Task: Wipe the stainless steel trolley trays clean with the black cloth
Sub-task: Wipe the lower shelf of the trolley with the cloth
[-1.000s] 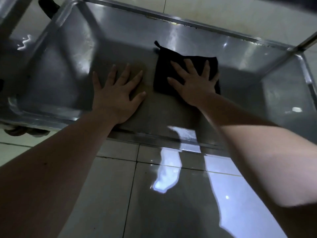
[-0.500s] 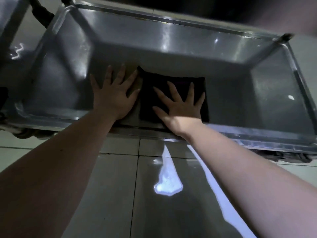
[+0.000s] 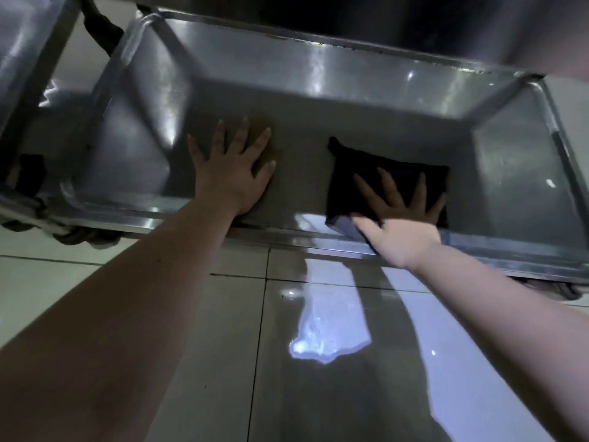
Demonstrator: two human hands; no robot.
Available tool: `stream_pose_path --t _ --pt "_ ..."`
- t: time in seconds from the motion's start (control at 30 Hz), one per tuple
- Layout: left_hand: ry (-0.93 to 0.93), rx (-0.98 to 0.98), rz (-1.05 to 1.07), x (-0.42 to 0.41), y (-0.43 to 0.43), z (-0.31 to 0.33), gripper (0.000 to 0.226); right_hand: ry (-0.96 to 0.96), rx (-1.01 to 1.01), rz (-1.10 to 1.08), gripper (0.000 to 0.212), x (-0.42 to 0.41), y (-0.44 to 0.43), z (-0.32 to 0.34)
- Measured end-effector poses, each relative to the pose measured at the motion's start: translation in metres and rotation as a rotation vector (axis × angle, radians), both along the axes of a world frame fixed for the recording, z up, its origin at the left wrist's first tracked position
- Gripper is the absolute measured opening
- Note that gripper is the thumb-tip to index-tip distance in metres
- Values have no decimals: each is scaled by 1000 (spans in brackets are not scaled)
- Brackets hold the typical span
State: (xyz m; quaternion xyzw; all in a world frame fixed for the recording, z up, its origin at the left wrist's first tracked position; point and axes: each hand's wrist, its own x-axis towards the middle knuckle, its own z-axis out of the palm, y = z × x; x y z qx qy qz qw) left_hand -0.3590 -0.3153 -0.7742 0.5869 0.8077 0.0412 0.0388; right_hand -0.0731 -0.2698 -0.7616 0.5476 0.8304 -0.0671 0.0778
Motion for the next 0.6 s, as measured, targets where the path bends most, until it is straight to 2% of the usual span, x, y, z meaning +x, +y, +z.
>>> stream_pose_path --t 0.07,0.17,0.27,0.43,0.6 --pt "5 -16 7 -1 -1 0 58 33 1 140 64 -55 -27 -4" --pt "-46 -63 -13 -5 1 3 55 77 1 147 62 -97 -44 -3" --pt "-126 -34 -2 -34 0 12 57 72 -15 135 62 -93 -42 -2" --pt "-13 -36 100 -113 -35 9 56 0 0 134 62 -94 -44 -2" --pt "35 -33 139 -116 -40 2 58 -4 36 155 59 -97 -48 -4"
